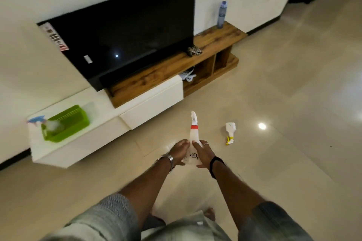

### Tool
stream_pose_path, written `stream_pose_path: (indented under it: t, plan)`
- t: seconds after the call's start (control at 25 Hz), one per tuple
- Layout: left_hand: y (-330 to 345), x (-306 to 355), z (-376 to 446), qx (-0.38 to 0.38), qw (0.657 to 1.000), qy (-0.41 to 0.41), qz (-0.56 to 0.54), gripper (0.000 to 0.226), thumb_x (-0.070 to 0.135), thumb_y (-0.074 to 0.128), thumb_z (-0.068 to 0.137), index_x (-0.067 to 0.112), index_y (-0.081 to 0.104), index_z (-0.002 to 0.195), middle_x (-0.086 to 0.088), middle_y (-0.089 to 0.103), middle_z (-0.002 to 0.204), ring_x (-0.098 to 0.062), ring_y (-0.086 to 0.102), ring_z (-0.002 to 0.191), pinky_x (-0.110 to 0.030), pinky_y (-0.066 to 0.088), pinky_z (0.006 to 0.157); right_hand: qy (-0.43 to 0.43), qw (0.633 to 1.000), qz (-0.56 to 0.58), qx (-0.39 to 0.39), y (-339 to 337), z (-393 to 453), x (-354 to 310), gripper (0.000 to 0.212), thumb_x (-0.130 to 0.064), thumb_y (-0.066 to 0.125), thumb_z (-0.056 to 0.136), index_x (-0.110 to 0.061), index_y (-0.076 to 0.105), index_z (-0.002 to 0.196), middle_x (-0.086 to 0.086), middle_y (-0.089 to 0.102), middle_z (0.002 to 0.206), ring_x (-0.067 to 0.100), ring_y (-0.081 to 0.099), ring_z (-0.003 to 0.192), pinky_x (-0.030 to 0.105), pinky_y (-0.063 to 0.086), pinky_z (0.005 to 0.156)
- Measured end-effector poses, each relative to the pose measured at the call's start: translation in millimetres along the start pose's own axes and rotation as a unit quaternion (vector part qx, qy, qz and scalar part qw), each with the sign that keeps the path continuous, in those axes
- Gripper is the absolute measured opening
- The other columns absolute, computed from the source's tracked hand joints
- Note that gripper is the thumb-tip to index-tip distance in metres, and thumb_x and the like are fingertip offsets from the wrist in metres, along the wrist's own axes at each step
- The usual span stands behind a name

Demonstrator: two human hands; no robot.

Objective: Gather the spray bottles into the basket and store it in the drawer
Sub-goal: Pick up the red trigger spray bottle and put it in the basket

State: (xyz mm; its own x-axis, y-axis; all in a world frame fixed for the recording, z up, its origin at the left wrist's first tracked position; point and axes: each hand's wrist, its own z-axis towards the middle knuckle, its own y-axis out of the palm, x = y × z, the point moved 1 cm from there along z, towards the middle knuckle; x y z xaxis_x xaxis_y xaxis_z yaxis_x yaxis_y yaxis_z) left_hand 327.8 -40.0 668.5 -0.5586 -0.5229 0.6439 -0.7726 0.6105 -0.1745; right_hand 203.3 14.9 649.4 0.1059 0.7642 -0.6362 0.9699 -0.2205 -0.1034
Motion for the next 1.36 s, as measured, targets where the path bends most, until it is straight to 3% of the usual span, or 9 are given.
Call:
stream_pose_path:
  t: [0.4,0.64,0.96,1.12,1.24,1.36]
  plan:
    - [-259,-154,-62,0.14,0.976,-0.018,-0.164,0.036,0.046,0.042,0.099,0.03,0.061,0.125,-0.006,0.068,0.123,-0.027,0.064,0.114,-0.047,0.058,0.089,-0.041,0.963,-0.22,-0.153,295,-4,-50,0.061,-0.061,0.047,0.098,-0.026,0.038,0.147,0.005,0.063,0.123,0.029,0.059,0.115,0.046,0.052,0.092]
    - [-351,-243,-97,0.179,0.949,-0.068,-0.25,0.032,0.046,0.046,0.099,0.031,0.061,0.124,-0.005,0.067,0.121,-0.03,0.062,0.117,-0.047,0.055,0.089,-0.004,0.925,-0.301,-0.233,425,-17,-39,0.064,-0.063,0.046,0.097,-0.025,0.036,0.148,0.006,0.06,0.135,0.028,0.058,0.121,0.046,0.051,0.094]
    - [-419,-251,-69,0.201,0.923,-0.064,-0.321,0.04,0.045,0.045,0.1,0.029,0.054,0.135,-0.009,0.064,0.13,-0.03,0.06,0.121,-0.045,0.055,0.088,-0.043,0.893,-0.369,-0.254,500,30,-88,0.071,-0.066,0.049,0.092,-0.025,0.039,0.148,0.007,0.066,0.129,0.028,0.064,0.114,0.049,0.053,0.1]
    - [-467,-240,-40,0.214,0.926,-0.087,-0.299,0.04,0.045,0.043,0.102,0.026,0.056,0.134,-0.007,0.066,0.13,-0.028,0.061,0.121,-0.042,0.05,0.092,-0.045,0.88,-0.39,-0.269,541,74,-124,0.065,-0.062,0.05,0.095,-0.019,0.046,0.144,0.01,0.067,0.127,0.025,0.064,0.108,0.036,0.05,0.081]
    - [-513,-216,-22,0.219,0.926,-0.105,-0.288,0.039,0.041,0.043,0.103,0.023,0.055,0.135,-0.008,0.065,0.126,-0.031,0.06,0.122,-0.043,0.047,0.093,-0.046,0.877,-0.394,-0.272,569,101,-163,0.076,-0.072,0.048,0.086,-0.02,0.053,0.14,0.009,0.07,0.122,0.024,0.067,0.104,0.038,0.053,0.088]
    - [-547,-197,4,0.239,0.935,-0.083,-0.247,0.033,0.047,0.046,0.1,0.028,0.062,0.121,-0.006,0.066,0.124,-0.031,0.062,0.116,-0.046,0.053,0.092,-0.075,0.856,-0.425,-0.286,591,135,-195,0.076,-0.079,0.038,0.087,-0.019,0.059,0.129,0.006,0.07,0.104,0.021,0.064,0.084,0.031,0.049,0.07]
